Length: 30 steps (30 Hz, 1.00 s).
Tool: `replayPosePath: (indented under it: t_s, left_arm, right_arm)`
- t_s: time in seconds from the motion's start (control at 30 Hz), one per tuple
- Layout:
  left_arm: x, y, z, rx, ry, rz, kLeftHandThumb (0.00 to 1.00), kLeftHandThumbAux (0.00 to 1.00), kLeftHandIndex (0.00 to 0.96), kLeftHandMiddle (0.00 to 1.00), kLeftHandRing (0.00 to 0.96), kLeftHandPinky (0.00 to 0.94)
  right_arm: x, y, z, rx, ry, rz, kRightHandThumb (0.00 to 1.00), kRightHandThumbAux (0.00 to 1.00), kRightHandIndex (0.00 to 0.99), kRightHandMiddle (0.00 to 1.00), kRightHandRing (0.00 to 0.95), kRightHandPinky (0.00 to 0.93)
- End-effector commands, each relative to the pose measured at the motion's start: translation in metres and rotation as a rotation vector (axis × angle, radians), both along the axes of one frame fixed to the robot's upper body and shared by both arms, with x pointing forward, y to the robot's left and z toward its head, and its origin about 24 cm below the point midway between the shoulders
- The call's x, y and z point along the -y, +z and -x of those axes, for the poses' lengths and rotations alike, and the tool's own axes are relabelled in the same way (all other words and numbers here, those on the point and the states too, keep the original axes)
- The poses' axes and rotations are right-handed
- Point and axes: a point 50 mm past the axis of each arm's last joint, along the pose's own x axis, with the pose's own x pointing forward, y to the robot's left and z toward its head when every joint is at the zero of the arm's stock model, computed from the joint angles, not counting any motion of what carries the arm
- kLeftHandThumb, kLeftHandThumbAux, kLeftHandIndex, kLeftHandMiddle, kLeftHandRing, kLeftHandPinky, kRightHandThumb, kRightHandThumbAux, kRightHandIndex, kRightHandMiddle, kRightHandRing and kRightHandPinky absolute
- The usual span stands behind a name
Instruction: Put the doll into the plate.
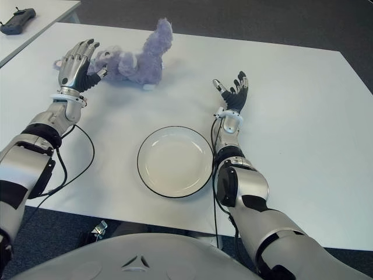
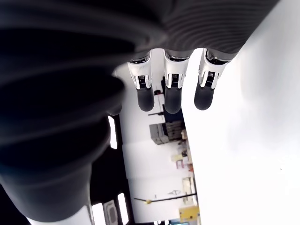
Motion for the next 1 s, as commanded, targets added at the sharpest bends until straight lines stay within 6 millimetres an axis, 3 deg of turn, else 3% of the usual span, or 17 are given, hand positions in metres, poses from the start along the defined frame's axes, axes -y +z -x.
replayPosePath:
  t_s: [0.03,1.0]
  left_arm:
    - [-0.003,0.005,-0.005,-0.050,0.000,-0.184,0.429,0.217,0.000,0.000,0.000,0.000]
    - [0.004,0.018,-0.016,-0.101,-0.073,-0.563,0.283,0.252,0.000,0.000,0.000,0.000]
  right_arm:
    - [-0.017,-0.130,0.099,-0.560,-0.028,-0.180,0.000,0.882,0.101,0.090,0.080,0.111]
    - [-0.015,-0.130,0.100,-0.557,-0.026,-0.193,0.000,0.877,0.104,0.092,0.082,0.106]
